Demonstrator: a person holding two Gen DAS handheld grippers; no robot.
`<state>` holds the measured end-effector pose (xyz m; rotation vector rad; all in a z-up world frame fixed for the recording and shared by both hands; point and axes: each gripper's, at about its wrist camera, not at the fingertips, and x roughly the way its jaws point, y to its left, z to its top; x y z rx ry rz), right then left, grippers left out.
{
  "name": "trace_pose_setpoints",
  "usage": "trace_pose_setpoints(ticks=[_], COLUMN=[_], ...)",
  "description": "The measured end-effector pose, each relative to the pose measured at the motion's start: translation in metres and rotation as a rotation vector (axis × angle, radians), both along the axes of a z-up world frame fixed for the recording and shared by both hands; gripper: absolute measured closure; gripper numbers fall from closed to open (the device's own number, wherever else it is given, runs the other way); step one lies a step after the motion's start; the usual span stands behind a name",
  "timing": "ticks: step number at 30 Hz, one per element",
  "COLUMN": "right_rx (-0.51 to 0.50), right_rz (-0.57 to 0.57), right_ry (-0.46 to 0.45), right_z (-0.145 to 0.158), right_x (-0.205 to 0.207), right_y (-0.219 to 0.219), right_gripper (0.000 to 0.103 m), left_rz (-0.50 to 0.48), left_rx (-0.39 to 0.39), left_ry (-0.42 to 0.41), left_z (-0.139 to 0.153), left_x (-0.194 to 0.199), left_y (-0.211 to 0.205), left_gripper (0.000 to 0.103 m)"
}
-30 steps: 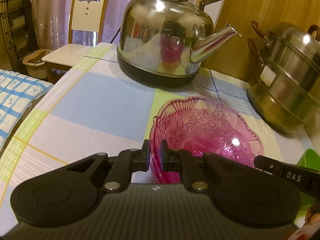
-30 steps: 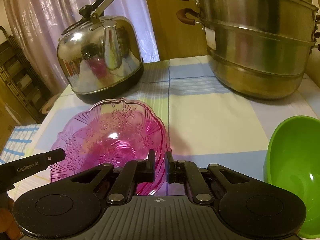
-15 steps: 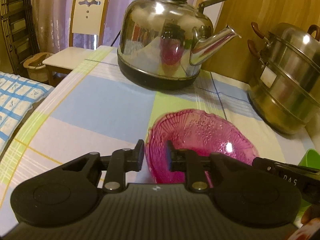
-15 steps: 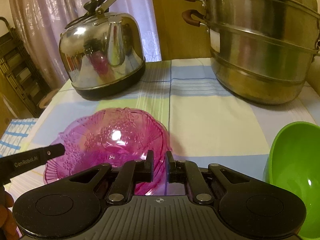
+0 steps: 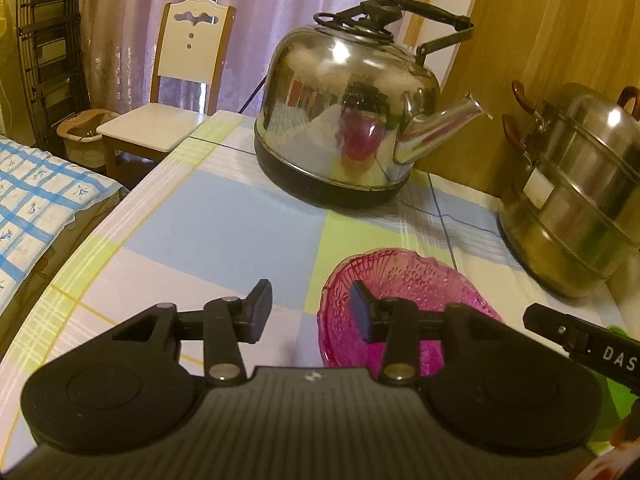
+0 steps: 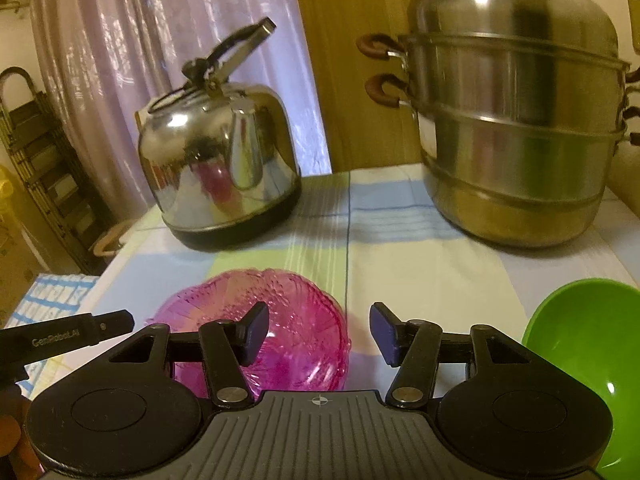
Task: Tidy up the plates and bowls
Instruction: 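Open both tools to release the dish onto the small pink dish, then move both tools to the remaining large pink dish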
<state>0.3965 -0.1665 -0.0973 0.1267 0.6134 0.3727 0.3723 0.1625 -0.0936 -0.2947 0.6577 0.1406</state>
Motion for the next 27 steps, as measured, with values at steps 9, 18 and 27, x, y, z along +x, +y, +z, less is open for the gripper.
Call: trace_pose_setpoints(ticks=[9,18,27], right_rx=[0.000,0.044,0.072], right_rz=[0.025,0.055,0.087], right_ry=[-0.066,-0.064,-0.068], right_z=[0.026,0.044,0.033], right_x=[-0.034,-0.092,-0.156], right_y=[-0.004,-0.020,-0.042], right_gripper=[0.046,0.033,0.005], left_rz=[-0.023,-0.002,0.023], left_rx=[0.010,0.027,0.057], left_ry=[-0.044,-0.061,-0.080], left_z=[0.024,0.043,0.052], left_x=[-0.034,-0.098,-0.163], left_y=[-0.004,0.001,0.019], left_gripper=[0.040,0.020,0.013])
